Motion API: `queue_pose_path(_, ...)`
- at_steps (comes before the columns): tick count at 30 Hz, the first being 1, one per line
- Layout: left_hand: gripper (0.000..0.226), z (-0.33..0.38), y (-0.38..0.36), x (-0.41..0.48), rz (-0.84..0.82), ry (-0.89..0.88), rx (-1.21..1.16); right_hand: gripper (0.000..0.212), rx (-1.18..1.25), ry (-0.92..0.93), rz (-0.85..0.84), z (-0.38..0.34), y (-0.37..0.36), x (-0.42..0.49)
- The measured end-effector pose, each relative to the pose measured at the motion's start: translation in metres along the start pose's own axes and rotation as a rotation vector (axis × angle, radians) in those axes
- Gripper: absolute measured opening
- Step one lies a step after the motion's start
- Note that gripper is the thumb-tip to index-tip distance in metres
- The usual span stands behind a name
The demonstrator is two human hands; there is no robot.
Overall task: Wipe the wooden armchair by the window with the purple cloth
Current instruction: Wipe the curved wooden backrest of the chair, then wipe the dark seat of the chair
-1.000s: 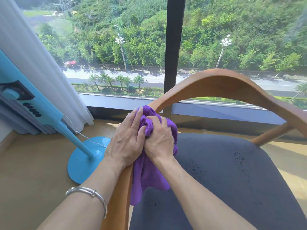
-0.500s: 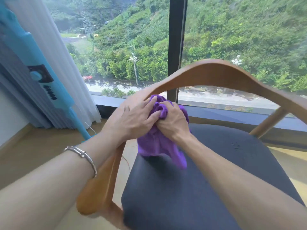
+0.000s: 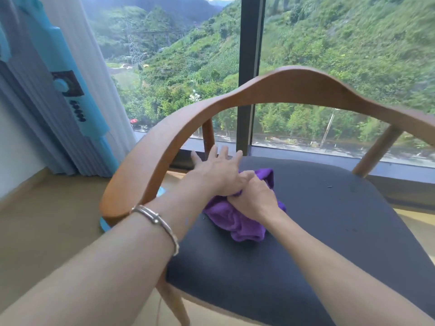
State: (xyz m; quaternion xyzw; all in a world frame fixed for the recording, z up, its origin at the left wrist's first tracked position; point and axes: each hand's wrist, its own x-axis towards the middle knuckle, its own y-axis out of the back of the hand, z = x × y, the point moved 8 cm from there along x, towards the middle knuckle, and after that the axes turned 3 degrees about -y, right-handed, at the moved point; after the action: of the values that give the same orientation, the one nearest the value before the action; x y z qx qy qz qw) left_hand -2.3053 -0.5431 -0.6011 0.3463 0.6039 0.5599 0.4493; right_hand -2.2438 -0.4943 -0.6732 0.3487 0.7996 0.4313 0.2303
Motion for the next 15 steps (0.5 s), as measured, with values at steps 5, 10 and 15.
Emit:
queue_pose_path(5, 0.059, 0.007, -0.057, -0.019, 0.099, 0.100, -0.301, 0.040, -0.096, 0.022, -0.123, 0.016, 0.004, -0.013)
queue_pose_path(10, 0.062, -0.024, -0.086, -0.042, 0.128, 0.184, -0.410, 0.018, -0.157, 0.083, -0.259, 0.029, 0.009, -0.040)
queue_pose_path(15, 0.074, -0.041, -0.127, -0.063, 0.160, 0.290, -0.415, 0.086, -0.238, 0.073, -0.294, 0.047, -0.025, -0.060)
